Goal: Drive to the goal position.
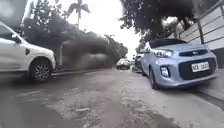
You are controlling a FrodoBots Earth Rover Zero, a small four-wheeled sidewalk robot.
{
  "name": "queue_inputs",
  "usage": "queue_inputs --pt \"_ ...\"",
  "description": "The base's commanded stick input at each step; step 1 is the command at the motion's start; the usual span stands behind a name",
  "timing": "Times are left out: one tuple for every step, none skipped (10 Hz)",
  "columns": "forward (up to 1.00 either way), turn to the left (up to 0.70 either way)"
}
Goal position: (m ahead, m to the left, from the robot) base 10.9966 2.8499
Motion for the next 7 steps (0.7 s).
queue_inputs --pt "0.00 0.00" --pt "0.00 0.00" --pt "0.00 0.00" --pt "-0.07 0.00" --pt "-0.64 0.00" --pt "-0.59 0.00" --pt "-0.50 0.00"
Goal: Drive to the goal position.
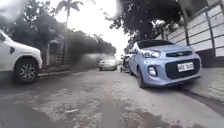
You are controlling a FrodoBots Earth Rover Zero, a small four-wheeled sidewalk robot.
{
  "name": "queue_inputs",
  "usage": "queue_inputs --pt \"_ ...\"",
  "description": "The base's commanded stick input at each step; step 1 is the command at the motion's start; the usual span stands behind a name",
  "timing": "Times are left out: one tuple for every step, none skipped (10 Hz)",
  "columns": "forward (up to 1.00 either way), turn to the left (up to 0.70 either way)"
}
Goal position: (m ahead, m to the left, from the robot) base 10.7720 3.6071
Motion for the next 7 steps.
queue_inputs --pt "-0.40 0.00" --pt "-0.13 0.00" --pt "0.00 0.00" --pt "0.00 0.00" --pt "0.00 0.00" --pt "0.00 -0.49" --pt "0.00 -0.70"
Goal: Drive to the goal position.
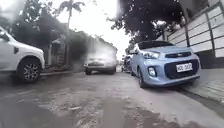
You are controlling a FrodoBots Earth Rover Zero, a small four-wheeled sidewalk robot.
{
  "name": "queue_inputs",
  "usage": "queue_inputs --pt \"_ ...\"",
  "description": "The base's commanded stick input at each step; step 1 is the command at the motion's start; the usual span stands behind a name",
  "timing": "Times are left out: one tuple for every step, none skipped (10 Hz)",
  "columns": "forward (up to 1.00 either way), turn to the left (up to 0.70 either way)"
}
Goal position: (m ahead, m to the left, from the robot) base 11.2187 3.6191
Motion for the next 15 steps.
queue_inputs --pt "0.00 -0.70" --pt "0.00 -0.70" --pt "0.00 -0.70" --pt "0.00 -0.70" --pt "0.00 -0.70" --pt "0.00 -0.49" --pt "0.00 0.00" --pt "0.00 0.00" --pt "0.00 0.00" --pt "0.00 0.00" --pt "0.00 0.00" --pt "0.00 0.00" --pt "0.00 0.00" --pt "0.00 0.00" --pt "0.00 0.00"
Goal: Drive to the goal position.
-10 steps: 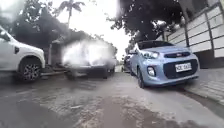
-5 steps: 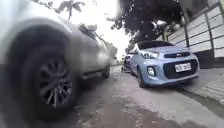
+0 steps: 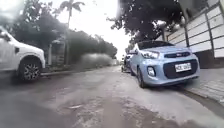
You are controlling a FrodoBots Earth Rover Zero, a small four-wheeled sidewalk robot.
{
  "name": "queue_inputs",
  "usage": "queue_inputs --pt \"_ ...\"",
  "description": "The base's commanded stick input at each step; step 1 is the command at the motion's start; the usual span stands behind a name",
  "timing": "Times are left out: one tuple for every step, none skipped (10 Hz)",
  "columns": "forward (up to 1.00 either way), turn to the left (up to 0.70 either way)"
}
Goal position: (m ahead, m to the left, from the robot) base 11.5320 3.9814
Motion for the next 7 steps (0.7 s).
queue_inputs --pt "0.14 0.00" --pt "0.58 0.00" --pt "0.70 0.00" --pt "0.70 0.00" --pt "0.70 0.00" --pt "0.70 0.00" --pt "0.70 0.00"
